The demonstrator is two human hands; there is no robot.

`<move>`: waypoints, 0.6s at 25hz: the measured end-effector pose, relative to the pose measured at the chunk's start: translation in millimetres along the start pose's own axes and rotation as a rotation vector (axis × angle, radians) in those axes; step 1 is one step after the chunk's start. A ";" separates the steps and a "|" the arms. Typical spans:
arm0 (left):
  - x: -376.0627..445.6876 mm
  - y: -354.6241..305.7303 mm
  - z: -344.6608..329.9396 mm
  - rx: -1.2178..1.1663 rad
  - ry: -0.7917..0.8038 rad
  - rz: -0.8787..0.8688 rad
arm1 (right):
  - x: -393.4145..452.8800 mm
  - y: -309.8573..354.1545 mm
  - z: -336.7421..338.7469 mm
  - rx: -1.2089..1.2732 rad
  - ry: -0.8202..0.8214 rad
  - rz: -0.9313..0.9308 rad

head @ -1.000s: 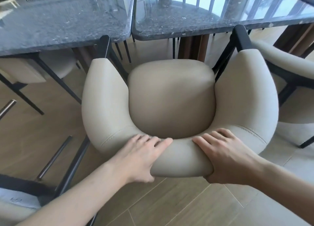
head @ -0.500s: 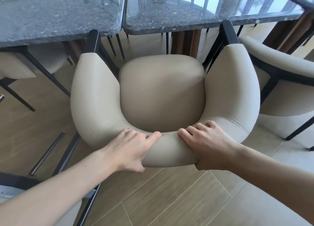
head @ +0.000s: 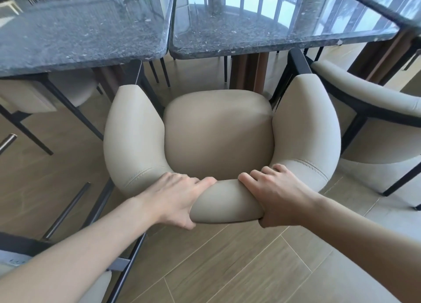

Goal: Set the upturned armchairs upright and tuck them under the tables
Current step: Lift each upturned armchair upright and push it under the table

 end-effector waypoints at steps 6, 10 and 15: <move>9.8 7.2 3.9 -0.012 0.017 -0.007 | 11.8 -9.5 0.9 0.020 0.004 0.010; 7.2 0.9 -2.1 -0.014 0.015 -0.065 | 6.8 -5.7 0.6 0.019 0.008 0.042; -2.4 14.4 -0.9 -0.044 0.059 -0.106 | 2.7 9.5 2.1 0.045 -0.028 0.044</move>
Point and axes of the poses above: each hand's wrist, its own x-axis towards the middle knuckle, its own z-axis out of the back of the hand, y = z × x, the point moved 9 cm from there along x, towards the middle knuckle, and after that the axes turned 13 degrees about -y, right-handed, at the moved point
